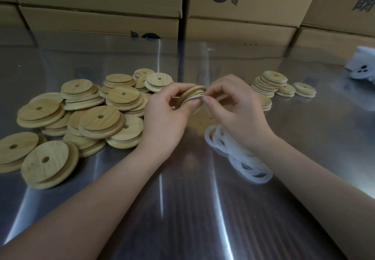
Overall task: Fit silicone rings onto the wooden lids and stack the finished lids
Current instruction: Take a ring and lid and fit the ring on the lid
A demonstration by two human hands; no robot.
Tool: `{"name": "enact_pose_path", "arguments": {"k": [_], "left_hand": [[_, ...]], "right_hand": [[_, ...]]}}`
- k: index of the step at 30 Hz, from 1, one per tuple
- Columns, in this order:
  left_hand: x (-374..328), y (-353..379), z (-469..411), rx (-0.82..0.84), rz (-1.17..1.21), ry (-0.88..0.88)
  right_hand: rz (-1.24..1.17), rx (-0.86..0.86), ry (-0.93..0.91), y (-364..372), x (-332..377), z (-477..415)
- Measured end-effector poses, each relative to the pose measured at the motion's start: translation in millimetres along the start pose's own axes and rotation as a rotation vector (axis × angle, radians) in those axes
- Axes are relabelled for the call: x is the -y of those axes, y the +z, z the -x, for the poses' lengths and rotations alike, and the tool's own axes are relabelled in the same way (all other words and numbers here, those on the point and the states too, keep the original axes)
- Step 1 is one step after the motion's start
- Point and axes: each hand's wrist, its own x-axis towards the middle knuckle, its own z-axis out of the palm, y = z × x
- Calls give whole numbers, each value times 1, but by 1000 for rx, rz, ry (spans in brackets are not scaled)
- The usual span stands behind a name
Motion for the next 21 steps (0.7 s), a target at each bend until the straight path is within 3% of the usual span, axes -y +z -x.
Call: {"name": "enact_pose_path", "arguments": {"k": [6, 13, 21], "left_hand": [[1, -2, -5, -33, -80, -3], [0, -2, -5, -7, -135, 46], [4, 0, -3, -2, -161, 65]], "right_hand": [[-16, -5, 33, 2, 1, 0], [-80, -35, 215, -1, -2, -2], [-74, 21, 201, -5, -4, -4]]}}
